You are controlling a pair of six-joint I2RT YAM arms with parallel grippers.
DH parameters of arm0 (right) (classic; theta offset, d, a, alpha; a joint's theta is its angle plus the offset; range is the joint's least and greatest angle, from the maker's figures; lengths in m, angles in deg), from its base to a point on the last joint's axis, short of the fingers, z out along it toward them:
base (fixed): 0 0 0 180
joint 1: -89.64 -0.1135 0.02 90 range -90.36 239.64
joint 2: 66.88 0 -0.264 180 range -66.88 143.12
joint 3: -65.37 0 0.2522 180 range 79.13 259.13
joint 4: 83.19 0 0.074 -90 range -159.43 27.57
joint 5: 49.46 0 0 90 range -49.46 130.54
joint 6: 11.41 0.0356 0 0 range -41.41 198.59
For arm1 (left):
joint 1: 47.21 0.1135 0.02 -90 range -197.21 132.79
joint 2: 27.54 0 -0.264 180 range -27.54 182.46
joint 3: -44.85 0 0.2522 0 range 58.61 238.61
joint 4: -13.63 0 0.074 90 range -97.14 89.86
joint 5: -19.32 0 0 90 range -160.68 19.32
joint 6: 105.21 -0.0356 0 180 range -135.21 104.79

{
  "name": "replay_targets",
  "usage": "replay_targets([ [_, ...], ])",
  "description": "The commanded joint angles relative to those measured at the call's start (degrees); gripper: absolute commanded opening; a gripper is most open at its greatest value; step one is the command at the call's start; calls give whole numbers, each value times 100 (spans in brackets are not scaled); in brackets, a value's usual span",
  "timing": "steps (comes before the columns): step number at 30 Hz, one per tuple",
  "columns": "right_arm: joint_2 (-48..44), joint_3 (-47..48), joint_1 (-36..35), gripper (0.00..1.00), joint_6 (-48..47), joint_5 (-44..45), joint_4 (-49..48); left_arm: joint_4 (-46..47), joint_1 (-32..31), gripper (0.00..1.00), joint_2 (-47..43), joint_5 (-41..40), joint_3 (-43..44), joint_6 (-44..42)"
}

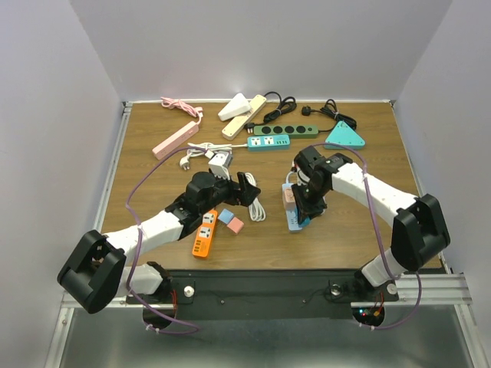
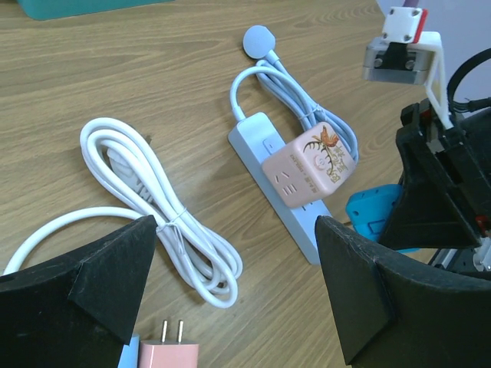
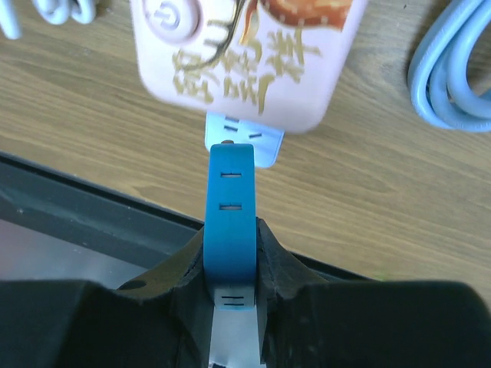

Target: Insert the plug

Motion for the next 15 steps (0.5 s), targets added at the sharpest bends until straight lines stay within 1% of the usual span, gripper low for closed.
replay_targets([
  [1, 135, 132, -49, 0, -119, -5, -232, 55, 33, 95, -78, -62, 178, -209],
  [15, 460, 247, -163, 1, -14, 109, -240, -69, 25, 95, -140, -132, 222, -315],
])
